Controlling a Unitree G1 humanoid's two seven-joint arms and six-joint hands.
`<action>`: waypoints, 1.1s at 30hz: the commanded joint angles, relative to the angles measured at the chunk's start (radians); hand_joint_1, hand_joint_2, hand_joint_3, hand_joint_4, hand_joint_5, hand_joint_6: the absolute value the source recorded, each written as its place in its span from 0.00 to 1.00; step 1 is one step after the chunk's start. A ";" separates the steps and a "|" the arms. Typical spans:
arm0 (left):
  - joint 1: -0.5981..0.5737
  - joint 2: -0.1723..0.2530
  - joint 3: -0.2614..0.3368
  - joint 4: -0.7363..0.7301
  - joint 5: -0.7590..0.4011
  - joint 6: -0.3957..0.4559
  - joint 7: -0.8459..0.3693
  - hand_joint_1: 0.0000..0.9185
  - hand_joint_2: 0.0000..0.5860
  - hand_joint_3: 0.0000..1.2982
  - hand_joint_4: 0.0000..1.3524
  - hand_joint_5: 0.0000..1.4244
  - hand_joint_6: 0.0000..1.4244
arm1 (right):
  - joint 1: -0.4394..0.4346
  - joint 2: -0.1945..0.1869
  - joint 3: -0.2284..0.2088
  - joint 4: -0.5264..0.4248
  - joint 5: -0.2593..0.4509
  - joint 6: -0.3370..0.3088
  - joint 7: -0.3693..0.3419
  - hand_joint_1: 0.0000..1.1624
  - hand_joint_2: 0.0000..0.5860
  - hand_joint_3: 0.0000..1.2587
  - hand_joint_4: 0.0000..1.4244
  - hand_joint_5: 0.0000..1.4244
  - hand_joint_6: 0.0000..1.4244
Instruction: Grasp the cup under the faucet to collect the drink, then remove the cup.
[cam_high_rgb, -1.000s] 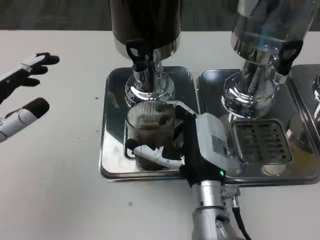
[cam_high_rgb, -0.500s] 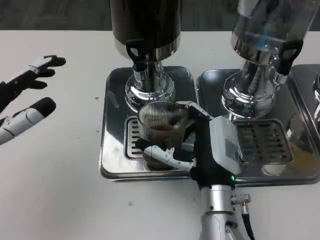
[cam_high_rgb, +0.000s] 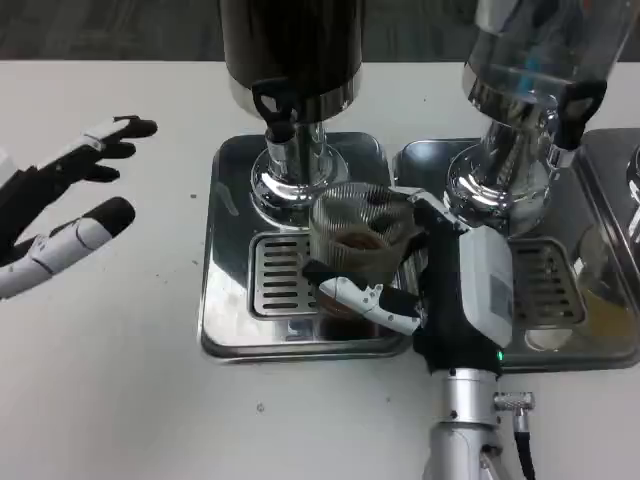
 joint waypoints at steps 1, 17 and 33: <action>-0.011 -0.011 -0.017 0.002 -0.003 -0.020 -0.013 0.00 0.31 0.12 0.04 0.09 0.16 | 0.045 -0.023 -0.022 -0.118 0.001 -0.023 0.007 0.64 0.30 0.48 0.56 0.71 0.93; 0.038 -0.048 -0.083 -0.068 0.026 -0.089 -0.005 0.00 0.31 0.10 0.00 0.06 0.15 | 0.192 -0.070 -0.064 -0.394 -0.012 0.004 0.114 0.66 0.32 0.50 0.56 0.72 0.94; 0.129 -0.033 -0.118 -0.187 0.041 -0.138 -0.021 0.00 0.29 0.07 0.00 0.03 0.13 | 0.321 -0.115 -0.091 -0.614 -0.003 -0.008 0.253 0.72 0.25 0.50 0.56 0.72 0.96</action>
